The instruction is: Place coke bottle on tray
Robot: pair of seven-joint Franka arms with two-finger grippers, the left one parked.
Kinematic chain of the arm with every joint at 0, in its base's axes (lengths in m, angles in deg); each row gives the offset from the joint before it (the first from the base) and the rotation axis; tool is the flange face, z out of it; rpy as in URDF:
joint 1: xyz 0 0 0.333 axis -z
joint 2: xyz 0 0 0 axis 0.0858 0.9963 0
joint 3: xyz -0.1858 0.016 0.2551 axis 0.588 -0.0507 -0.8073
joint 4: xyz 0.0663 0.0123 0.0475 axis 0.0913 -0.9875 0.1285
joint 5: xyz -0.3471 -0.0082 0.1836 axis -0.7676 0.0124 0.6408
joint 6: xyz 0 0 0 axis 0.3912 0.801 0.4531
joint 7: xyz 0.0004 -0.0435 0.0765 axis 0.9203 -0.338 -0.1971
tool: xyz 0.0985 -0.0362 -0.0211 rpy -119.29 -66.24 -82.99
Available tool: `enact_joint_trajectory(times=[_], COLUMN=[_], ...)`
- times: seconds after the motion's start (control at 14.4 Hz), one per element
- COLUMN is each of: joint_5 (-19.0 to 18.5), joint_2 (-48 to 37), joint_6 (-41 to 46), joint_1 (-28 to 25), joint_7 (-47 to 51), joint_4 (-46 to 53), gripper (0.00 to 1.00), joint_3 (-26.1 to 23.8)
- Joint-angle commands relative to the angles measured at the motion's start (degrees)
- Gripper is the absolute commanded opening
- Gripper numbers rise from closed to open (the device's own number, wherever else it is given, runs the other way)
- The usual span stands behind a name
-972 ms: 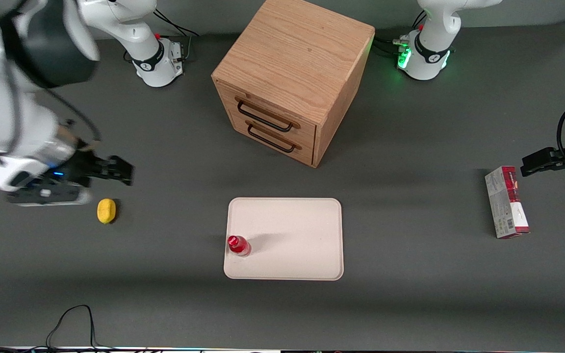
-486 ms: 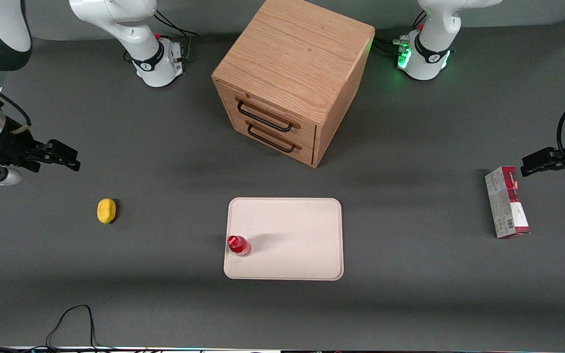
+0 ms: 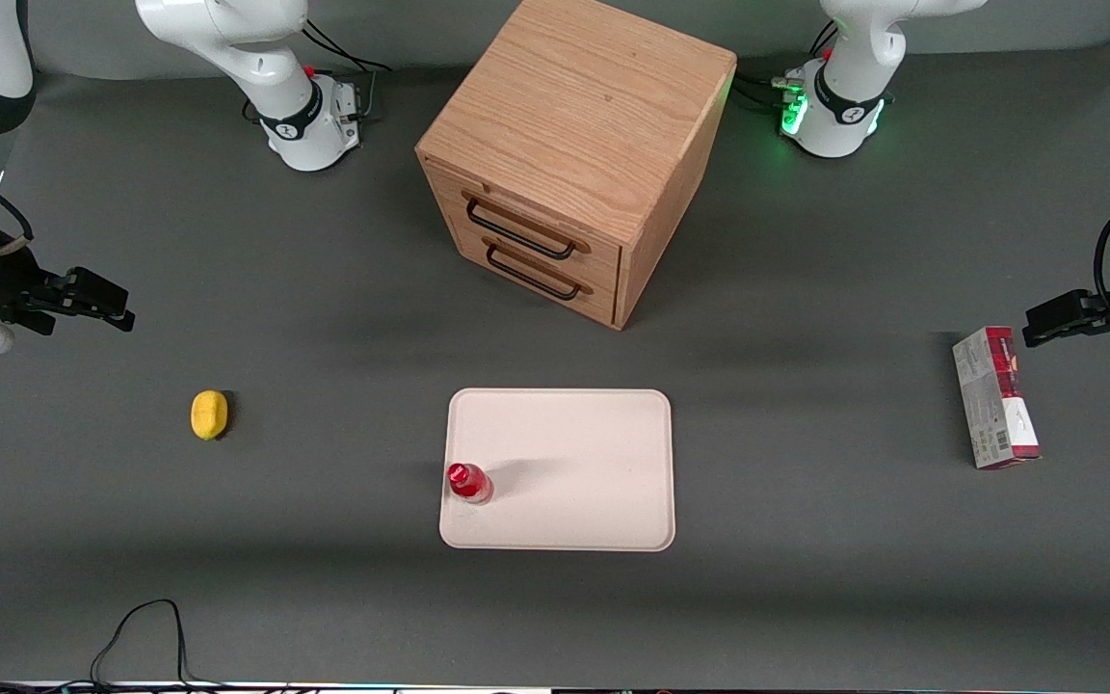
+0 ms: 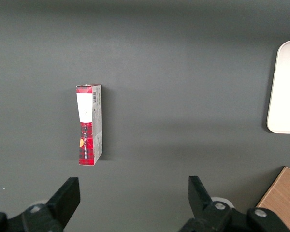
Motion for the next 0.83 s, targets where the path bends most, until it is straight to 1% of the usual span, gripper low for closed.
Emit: enact_joint_trajectory(times=[0.0,0.07,0.21,0.76], joint_5=[0.18,0.18,0.27,0.53], joint_2=[-0.53,-0.44,-0.35,-0.35], joint_6=[1.01,1.18,1.19,1.71], joint_1=[0.27,0.36,-0.34,-0.34], joint_7=[-1.20,-1.20,-1.29,-0.76], joint_4=[0.29,0.38,0.47,0.38], gripper=[1.00,1.00,1.00,1.00], joint_3=[0.34,0.34,2.08,2.10])
